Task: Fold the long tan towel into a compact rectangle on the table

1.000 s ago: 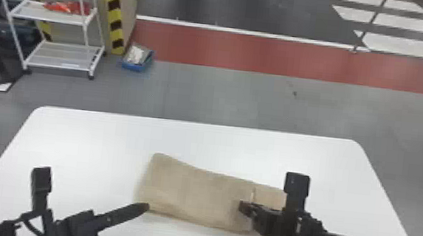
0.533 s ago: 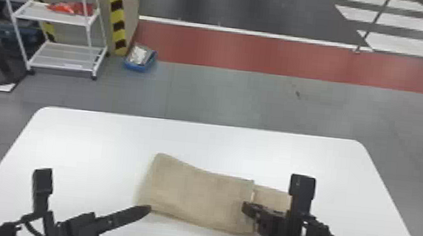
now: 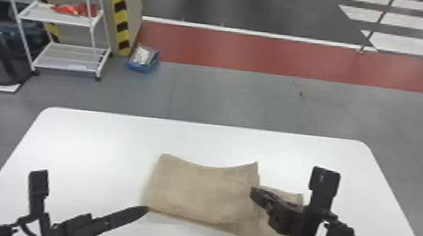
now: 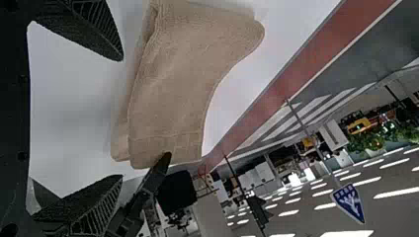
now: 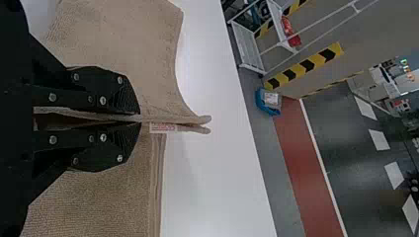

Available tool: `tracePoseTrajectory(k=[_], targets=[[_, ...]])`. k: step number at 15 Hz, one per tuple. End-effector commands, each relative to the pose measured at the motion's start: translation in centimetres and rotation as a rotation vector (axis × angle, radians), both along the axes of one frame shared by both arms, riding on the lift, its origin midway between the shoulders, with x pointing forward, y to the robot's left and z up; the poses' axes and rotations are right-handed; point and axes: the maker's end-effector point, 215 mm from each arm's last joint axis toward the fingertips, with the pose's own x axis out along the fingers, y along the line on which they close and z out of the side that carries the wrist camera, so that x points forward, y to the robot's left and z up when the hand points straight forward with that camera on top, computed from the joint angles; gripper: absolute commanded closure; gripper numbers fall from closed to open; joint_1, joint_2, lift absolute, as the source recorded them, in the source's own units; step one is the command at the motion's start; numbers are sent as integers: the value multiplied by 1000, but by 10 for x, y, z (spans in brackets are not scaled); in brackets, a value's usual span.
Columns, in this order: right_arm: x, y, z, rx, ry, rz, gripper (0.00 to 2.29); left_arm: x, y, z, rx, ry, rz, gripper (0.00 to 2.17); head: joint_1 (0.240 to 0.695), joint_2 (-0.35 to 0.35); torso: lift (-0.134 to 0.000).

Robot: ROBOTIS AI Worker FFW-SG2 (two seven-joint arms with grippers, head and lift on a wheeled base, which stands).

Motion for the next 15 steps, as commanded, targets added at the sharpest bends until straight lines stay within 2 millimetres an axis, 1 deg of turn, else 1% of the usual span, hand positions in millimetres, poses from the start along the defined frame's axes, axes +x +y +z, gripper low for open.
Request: tracePoseTrajectory(k=[1,2,3,6,7,9,10,13,15], targets=[[-2,-8,18,31,-14,-21,1004,1,9,0,1,2,15,29,695,-83,0],[-8,-12,19,31,-7,-25,1004,-2,10,-1,0,9,14,29,695,-81,0],[-12,-22,23,33,-12,-43,1004,-2,9,-1,0,7,14,29,695,-83,0],[-29,-40,16,56,2,-73,1004,-5,1,-4,-2,13,1,29,695,-102,0],[-33,-49,14,54,-4,-88,1004,-6,-2,-4,-2,14,-5,29,695,-112,0],[-33,-67,15,61,-9,-120,1004,-8,-4,-5,-1,17,-10,29,695,-146,0],[-32,-72,16,61,-9,-128,1004,-11,-4,-7,-1,21,-10,29,695,-160,0],[-34,-78,19,87,-15,-133,1004,-15,-3,-9,4,25,-11,29,695,-190,0],[-36,-78,19,95,-17,-133,1004,-15,-2,-8,5,23,-10,29,695,-200,0]])
